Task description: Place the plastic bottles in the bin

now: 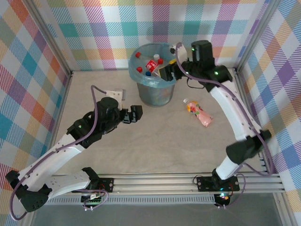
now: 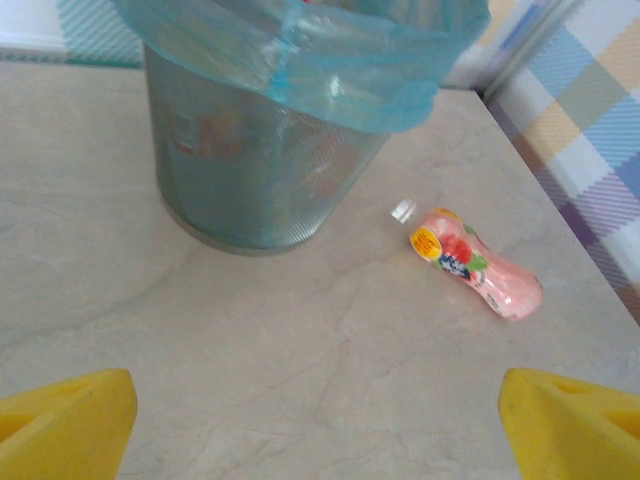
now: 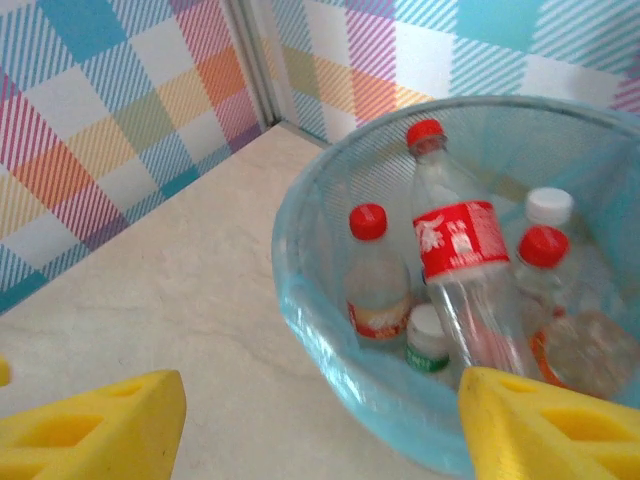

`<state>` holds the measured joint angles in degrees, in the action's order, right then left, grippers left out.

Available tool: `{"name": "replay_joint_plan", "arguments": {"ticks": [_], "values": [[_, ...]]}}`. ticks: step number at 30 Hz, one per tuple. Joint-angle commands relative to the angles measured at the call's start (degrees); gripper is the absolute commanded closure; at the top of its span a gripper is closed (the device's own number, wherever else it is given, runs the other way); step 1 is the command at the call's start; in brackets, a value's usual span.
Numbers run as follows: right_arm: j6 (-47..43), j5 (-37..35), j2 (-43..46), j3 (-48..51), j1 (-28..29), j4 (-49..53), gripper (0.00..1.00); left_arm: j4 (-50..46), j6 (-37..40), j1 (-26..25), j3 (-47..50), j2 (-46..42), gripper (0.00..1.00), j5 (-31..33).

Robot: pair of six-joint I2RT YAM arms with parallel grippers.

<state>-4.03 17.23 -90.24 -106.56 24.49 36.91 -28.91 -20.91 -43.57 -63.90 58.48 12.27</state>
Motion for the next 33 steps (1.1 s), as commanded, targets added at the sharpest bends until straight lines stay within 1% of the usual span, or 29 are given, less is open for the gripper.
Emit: {"name": "replay_joint_plan", "arguments": {"ticks": [1,4,6,9,12,15,17,24,27,33], "values": [[5.4,-3.6,6.2,10.4,-3.8,-6.0,0.27,4.2,2.7,-0.5,0.7,1.9,0.07,-5.5],[11.3,-3.7,12.7,22.4,-9.9,-10.9,0.26,5.2,3.5,-1.9,0.5,4.1,0.07,-6.6],[13.5,-3.9,15.9,29.8,-13.1,-12.9,0.24,5.6,3.9,-3.0,0.4,5.3,0.07,-6.7],[14.1,-7.4,18.1,36.7,-16.5,-12.1,0.19,7.1,4.2,-4.5,1.1,6.6,0.07,-8.0],[12.7,-8.1,17.8,40.6,-18.9,-11.2,0.17,8.2,4.5,-5.7,1.5,8.2,0.07,-9.3],[9.6,-12.0,15.4,42.1,-19.7,-10.4,0.14,8.8,4.1,-6.4,1.4,10.0,0.07,-9.9],[7.0,-13.3,13.1,42.4,-19.9,-10.1,0.12,9.1,3.5,-6.5,1.2,11.1,0.07,-10.2],[-3.4,-13.9,5.5,44.8,-19.9,-11.6,0.06,7.9,2.9,-6.6,1.3,12.6,0.07,-9.5],[-6.3,-14.6,2.8,45.1,-19.8,-11.1,0.05,7.6,3.1,-6.6,1.3,12.7,0.07,-9.5],[-11.0,-12.6,-1.8,45.1,-19.6,-9.5,0.04,6.9,3.6,-6.6,0.7,13.8,0.06,-8.8]]}}
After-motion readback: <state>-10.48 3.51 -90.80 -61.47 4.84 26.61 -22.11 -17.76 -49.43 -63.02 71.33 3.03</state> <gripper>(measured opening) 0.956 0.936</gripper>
